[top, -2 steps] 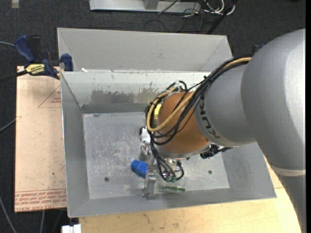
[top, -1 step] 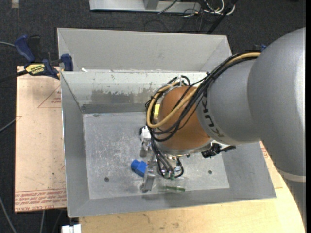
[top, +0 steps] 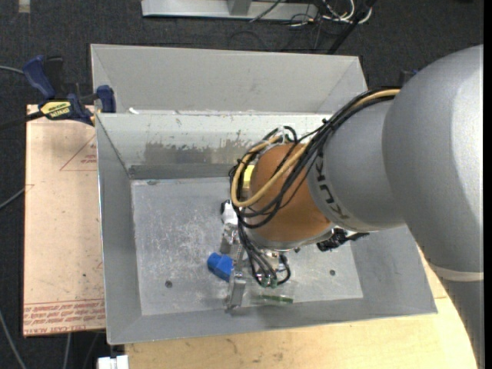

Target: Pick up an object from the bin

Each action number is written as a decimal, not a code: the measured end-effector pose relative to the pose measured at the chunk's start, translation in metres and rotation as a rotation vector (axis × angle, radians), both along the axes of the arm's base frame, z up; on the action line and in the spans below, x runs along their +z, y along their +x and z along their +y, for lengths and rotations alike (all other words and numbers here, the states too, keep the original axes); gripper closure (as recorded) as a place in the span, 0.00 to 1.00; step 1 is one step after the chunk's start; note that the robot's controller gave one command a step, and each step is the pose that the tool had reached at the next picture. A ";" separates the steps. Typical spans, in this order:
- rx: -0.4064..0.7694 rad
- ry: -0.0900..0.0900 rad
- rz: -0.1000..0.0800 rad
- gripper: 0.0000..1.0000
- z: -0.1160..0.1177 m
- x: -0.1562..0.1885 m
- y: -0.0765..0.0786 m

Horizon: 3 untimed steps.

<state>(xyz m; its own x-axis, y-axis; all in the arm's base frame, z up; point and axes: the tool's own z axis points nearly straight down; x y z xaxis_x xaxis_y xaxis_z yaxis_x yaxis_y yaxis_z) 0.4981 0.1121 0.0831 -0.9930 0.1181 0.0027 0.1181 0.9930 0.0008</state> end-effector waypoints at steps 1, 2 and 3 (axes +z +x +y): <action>-0.170 0.000 -0.002 1.00 0.006 -0.014 0.000; -0.171 0.000 -0.002 1.00 0.006 -0.014 0.000; -0.171 -0.001 0.001 1.00 0.006 -0.011 0.000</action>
Offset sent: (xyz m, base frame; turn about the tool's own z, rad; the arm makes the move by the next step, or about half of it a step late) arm 0.0000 0.0000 0.0000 0.0000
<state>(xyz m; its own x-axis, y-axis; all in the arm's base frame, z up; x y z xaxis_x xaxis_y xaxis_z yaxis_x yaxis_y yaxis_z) 0.4977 0.1178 0.0724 -0.9584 0.2854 0.0037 0.2854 0.9584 -0.0006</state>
